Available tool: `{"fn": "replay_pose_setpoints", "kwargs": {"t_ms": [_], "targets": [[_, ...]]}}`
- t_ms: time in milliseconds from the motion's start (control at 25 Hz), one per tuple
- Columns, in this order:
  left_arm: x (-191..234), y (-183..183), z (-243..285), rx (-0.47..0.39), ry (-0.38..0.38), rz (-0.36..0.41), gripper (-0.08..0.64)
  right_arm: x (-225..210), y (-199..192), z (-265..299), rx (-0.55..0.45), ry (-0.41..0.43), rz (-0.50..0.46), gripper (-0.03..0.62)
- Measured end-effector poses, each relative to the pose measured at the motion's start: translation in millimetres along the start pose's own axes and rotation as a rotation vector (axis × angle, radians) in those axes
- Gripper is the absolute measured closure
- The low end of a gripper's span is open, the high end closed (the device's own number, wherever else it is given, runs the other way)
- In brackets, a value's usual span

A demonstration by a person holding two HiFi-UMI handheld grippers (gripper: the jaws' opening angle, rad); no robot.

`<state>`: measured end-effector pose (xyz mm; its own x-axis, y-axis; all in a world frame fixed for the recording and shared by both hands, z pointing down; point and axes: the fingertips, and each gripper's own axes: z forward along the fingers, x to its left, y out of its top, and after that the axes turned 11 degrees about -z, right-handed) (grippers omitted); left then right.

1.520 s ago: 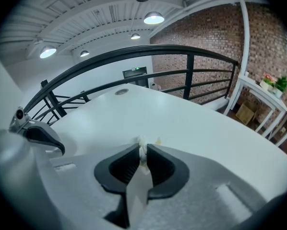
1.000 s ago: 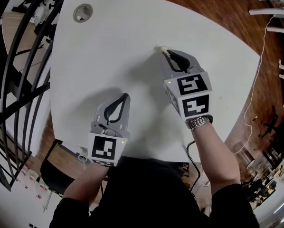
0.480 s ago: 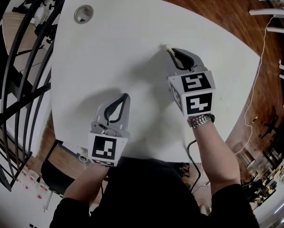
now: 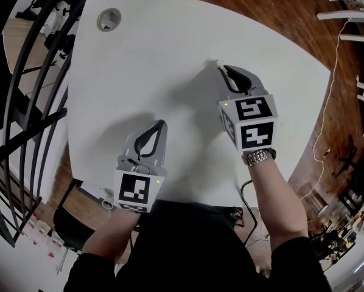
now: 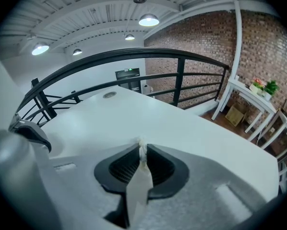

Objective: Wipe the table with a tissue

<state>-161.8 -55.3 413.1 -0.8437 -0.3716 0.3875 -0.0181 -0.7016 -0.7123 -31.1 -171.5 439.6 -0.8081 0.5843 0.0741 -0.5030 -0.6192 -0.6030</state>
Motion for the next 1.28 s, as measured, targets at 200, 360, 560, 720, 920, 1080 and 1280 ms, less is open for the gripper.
{"fn": "replay_pose_setpoints", "kwargs": {"t_ms": [200,360,560,720,920,1080,1280], "targets": [[-4.2,6.6,-5.0,-0.015,-0.011,0.017,0.543,0.1,2.1,-12.2,-0.011,-0.015,0.009,0.554],[-9.0,13.2,-13.7,-0.025,-0.033,0.03,0.543,5.4,2.6,-25.5,-0.016,-0.031,0.015,0.554],[-17.3,11.4,-18.8,-0.034,-0.049,0.047,0.544,2.9,-6.8,-44.8,-0.008,-0.061,0.025,0.554],[-26.0,9.6,-23.1,-0.037,-0.076,0.065,0.544,6.4,-12.7,-60.6,-0.014,-0.082,0.04,0.554],[-43.6,10.4,-30.0,-0.045,-0.104,0.097,0.543,10.4,-25.8,-86.6,-0.019,-0.103,0.053,0.554],[-66.4,14.9,-31.3,-0.06,-0.116,0.119,0.543,8.1,-40.8,-109.8,-0.033,-0.107,0.064,0.554],[-95.9,11.1,-29.0,-0.058,-0.127,0.154,0.543,5.5,-68.5,-133.6,-0.041,-0.103,0.075,0.554]]}}
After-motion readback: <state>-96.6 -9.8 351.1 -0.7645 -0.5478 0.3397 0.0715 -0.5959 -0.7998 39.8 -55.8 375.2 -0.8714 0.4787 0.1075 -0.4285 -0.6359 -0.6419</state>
